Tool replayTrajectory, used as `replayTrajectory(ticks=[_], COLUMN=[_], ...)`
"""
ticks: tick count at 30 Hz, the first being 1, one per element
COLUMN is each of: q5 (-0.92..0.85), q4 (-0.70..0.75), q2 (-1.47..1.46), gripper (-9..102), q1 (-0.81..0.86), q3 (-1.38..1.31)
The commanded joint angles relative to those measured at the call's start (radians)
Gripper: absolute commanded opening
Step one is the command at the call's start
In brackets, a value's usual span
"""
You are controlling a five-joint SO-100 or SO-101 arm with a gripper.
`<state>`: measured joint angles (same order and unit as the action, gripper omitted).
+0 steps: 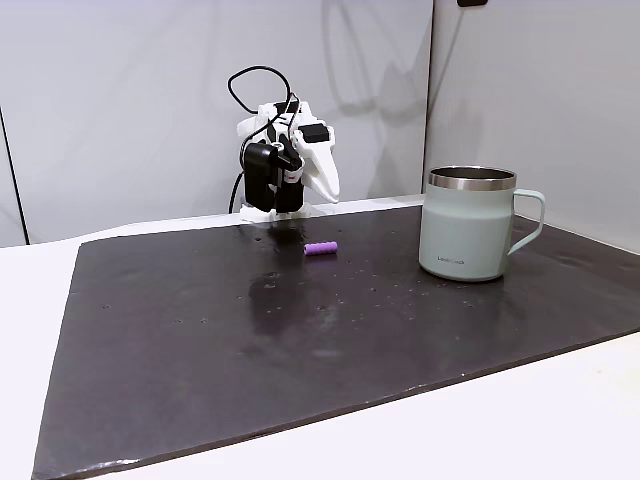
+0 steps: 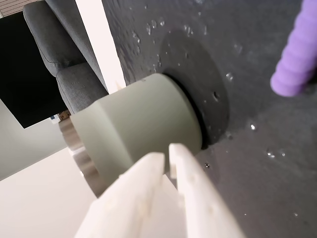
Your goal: Grasp a pengrip and put it in the cup.
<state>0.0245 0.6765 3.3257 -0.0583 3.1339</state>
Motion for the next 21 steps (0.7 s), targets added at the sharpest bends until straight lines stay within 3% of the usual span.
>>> replayTrajectory(ticks=[1,15,21], q5=[-0.069,-0.089,-0.087], q4=[-0.043,-0.031,0.15], q2=[0.011,0.011,-0.023], gripper=[0,0,0], q1=[-0.044,-0.018,-0.018], q3=[0.055,0.012,-0.23])
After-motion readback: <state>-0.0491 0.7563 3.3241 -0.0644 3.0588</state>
